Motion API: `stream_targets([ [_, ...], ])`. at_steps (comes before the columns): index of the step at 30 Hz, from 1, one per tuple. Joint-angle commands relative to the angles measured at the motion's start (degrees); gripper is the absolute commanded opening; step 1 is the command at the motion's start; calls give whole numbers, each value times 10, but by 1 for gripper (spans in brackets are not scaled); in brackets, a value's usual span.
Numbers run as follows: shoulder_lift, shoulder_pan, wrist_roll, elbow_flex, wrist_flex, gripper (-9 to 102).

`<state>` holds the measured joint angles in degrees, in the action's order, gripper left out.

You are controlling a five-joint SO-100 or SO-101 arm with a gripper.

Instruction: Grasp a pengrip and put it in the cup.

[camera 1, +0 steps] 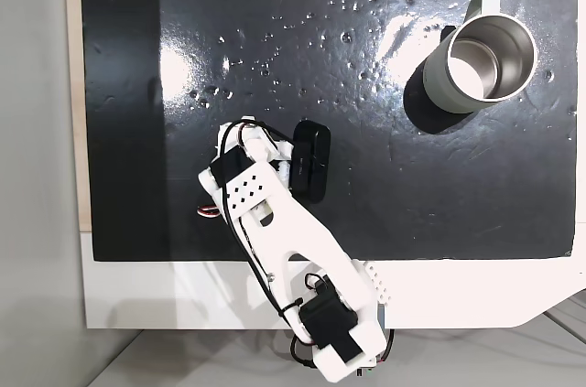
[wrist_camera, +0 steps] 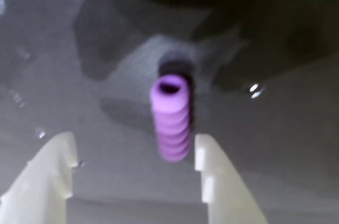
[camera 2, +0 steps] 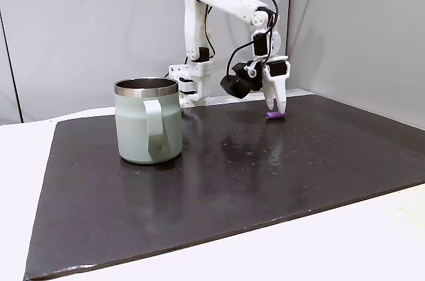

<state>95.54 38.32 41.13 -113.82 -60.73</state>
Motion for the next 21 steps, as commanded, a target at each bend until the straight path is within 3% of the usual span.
stream_targets([
  [1, -8, 9, -7, 4, 20, 26],
  [12, -49, 13, -20, 4, 39, 22],
  [21, -69, 5, -31, 7, 55, 7],
])
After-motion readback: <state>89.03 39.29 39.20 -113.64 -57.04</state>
